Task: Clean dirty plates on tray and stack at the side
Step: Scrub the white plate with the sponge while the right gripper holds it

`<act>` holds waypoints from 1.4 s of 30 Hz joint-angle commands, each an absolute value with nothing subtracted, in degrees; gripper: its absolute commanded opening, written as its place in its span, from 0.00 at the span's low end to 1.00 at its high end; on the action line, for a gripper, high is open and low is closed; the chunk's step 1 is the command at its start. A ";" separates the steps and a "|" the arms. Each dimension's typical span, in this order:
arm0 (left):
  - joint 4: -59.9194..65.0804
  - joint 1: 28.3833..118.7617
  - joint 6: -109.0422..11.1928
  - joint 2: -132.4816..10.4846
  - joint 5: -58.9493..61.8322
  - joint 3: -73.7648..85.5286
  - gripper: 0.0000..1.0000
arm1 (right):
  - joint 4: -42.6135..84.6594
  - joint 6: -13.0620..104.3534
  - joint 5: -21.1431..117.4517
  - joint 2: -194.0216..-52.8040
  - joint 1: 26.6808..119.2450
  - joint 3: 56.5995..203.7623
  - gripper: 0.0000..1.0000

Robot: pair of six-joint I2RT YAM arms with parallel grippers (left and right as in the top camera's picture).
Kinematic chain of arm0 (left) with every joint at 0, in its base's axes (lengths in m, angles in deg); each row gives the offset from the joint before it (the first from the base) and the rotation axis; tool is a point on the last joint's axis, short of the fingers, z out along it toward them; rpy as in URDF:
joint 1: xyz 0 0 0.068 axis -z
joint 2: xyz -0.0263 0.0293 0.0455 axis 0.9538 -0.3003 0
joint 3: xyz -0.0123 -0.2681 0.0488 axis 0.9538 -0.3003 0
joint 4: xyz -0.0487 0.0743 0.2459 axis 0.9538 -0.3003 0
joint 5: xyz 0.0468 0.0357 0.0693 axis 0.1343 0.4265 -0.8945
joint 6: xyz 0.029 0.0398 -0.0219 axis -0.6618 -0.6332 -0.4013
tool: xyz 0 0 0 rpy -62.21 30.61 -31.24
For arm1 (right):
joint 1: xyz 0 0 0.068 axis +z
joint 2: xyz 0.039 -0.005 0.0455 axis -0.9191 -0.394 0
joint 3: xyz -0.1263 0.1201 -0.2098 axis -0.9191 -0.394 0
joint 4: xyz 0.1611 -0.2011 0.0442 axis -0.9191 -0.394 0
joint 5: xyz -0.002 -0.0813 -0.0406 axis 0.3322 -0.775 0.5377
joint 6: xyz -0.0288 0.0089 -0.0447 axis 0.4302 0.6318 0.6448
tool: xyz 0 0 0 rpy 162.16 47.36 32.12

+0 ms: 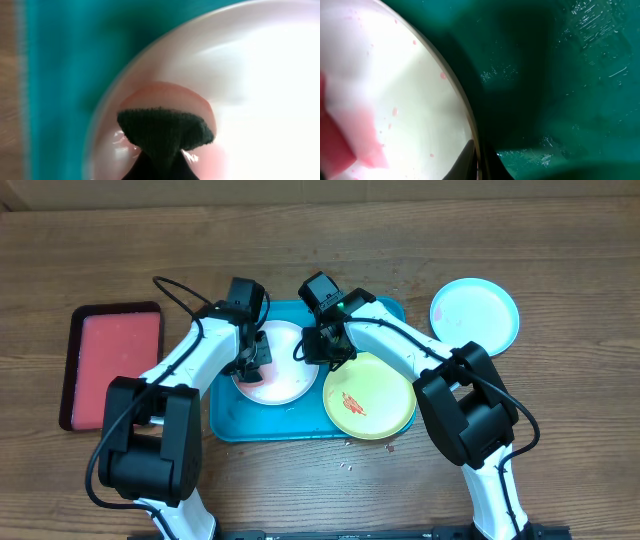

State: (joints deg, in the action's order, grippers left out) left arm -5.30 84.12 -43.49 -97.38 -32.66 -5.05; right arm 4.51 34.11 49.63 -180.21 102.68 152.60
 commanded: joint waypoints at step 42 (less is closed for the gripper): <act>2.02 88.56 -38.18 -101.53 -14.23 -2.69 0.04 | 3.99 34.50 47.23 -180.86 102.57 151.87 0.04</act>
